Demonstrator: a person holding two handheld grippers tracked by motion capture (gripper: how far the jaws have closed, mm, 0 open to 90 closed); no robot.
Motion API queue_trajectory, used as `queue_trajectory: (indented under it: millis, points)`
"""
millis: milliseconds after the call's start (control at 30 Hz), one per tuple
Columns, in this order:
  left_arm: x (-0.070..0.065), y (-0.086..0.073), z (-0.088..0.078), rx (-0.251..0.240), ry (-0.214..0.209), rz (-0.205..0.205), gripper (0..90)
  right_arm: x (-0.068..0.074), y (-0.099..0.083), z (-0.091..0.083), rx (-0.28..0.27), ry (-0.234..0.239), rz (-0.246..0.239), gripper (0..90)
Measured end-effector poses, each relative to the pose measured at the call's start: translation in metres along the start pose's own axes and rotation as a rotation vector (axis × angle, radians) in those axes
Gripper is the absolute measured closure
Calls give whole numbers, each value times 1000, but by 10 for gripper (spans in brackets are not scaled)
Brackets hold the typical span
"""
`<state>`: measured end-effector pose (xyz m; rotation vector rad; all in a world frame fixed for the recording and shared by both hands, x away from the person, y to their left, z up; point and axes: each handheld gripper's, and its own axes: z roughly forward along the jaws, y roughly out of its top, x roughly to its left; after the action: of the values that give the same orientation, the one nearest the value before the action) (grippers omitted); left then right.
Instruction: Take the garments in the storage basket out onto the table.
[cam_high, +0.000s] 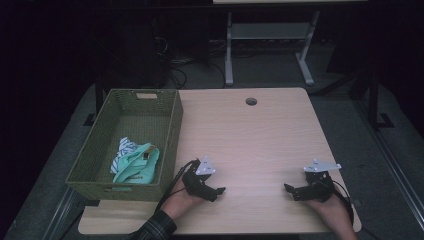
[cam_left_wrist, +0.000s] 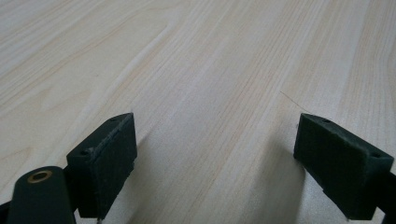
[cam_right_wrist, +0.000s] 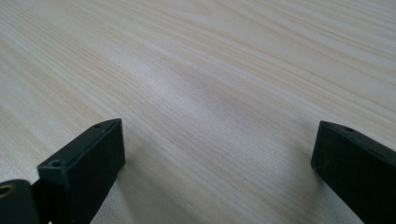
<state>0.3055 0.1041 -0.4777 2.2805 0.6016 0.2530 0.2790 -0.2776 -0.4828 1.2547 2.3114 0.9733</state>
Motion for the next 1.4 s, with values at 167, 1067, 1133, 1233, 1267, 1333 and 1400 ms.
queue_trajectory:
  millis: [167, 1067, 1133, 1233, 1267, 1333, 1400]
  points:
    - [1, 3, 2, 8, -6, 6, 121, 0, 0, 0, 0, 0, -2, 22]
    - [8, 13, -5, 59, -1, -17, 130, 0, 0, 0, 1, 0, -3, 22]
    - [9, 14, -6, 59, -2, -15, 130, 0, 0, 0, 1, 0, -3, 22]
    - [9, 15, -8, 57, -1, -20, 131, 0, 0, 0, 0, 0, -3, 22]
    - [10, 15, -8, 56, -3, -21, 131, 0, 0, 0, 1, 0, -4, 22]
    - [10, 15, -9, 56, -3, -23, 131, 0, 0, 0, 0, 0, -4, 22]
    - [10, 16, -10, 48, -5, -31, 132, 0, 0, 0, 0, 0, -3, 22]
